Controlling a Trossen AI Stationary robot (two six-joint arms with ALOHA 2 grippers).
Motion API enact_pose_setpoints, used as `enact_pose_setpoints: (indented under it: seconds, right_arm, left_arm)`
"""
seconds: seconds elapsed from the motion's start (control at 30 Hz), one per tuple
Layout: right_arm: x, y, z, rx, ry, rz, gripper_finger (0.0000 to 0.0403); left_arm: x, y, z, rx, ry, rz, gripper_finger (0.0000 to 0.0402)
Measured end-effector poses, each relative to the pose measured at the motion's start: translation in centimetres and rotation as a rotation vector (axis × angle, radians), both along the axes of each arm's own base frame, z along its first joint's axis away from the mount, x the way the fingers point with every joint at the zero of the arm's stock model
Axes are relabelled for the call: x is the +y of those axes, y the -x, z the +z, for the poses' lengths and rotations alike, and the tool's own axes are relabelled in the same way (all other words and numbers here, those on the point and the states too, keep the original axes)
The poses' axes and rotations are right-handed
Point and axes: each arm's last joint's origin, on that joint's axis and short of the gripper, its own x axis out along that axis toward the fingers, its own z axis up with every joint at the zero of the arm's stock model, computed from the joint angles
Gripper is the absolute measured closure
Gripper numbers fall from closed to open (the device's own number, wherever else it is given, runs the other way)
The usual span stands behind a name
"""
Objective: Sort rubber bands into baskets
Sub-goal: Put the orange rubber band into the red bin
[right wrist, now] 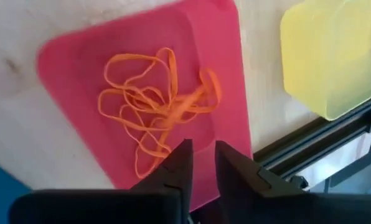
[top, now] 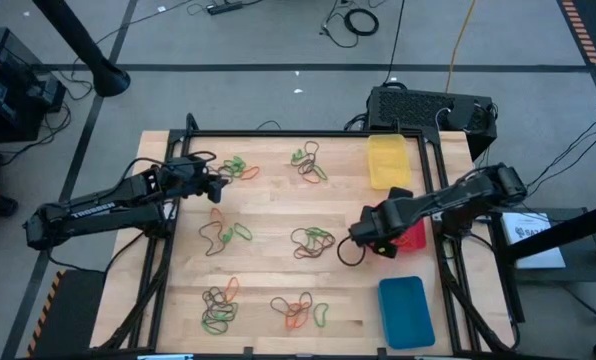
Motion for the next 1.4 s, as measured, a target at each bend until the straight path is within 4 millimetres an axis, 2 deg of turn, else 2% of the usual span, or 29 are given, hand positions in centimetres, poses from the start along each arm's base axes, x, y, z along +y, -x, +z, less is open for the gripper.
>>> enact_pose_setpoints:
  seconds: [0.13,0.23,0.33,0.43,0.57,0.7,0.8,0.87,1.1,1.23,1.4]
  right_arm:
    - [-0.3,-0.1,-0.5,-0.006,-0.010,0.008,0.0321]
    - [-0.2,-0.8,-0.3,-0.072,-0.030,0.025,0.0312]
    - [0.2,-2.1,0.4,-0.182,-0.091,0.035,0.0308]
    - [0.9,-4.0,1.3,-0.369,-0.191,0.008,0.0307]
    - [3.0,-6.8,2.3,-0.679,-0.334,0.029,0.0307]
    - [6.4,-9.4,2.1,-0.891,-0.395,0.311,0.0307]
    - [9.3,-10.7,0.9,-0.958,-0.454,0.566,0.0307]
    - [11.0,-11.4,-0.7,-0.962,-0.493,0.656,0.0307]
    - [14.9,-13.1,-5.7,-0.972,-0.571,0.731,0.0307]
    - [16.1,-13.6,-7.1,-0.937,-0.595,0.710,0.0307]
    - [16.6,-14.2,-8.8,-0.911,-0.582,0.706,0.0307]
  left_arm:
    - [0.0,0.0,0.0,0.000,0.004,-0.006,0.0226]
    - [0.0,0.0,0.0,0.000,0.004,-0.006,0.0226]
    - [0.0,0.0,0.0,0.000,0.004,-0.007,0.0226]
    - [0.0,0.0,0.0,0.001,0.004,-0.007,0.0226]
    - [0.0,0.0,0.0,0.002,0.003,-0.008,0.0226]
    - [0.0,0.0,0.0,0.006,-0.001,-0.013,0.0226]
    - [0.0,0.0,0.0,0.009,-0.004,-0.016,0.0226]
    - [0.0,0.0,0.0,0.020,-0.020,-0.030,0.0226]
    - [-0.1,0.2,-0.3,0.058,-0.023,-0.045,0.0226]
    - [-0.1,0.2,-0.3,0.077,-0.042,-0.064,0.0226]
    - [-0.2,0.2,-0.4,0.088,-0.048,-0.072,0.0226]
